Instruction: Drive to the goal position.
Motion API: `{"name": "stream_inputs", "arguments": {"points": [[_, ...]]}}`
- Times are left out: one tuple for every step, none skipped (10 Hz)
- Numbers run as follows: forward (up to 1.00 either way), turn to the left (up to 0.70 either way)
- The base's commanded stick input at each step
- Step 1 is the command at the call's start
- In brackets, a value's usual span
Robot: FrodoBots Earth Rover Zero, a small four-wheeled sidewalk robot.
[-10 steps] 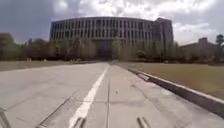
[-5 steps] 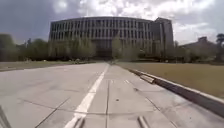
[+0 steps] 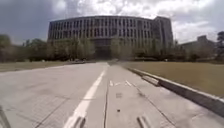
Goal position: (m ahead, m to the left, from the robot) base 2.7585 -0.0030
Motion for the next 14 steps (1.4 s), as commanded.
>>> {"name": "stream_inputs", "arguments": {"points": [[0.70,0.00],[0.70,0.00],[0.70,0.00],[0.70,0.00],[0.70,0.00],[0.70,0.00],[0.70,0.00],[0.70,0.00],[0.70,0.00],[0.70,0.00],[0.70,0.00],[0.70,0.00],[0.70,0.00],[0.70,0.00]]}}
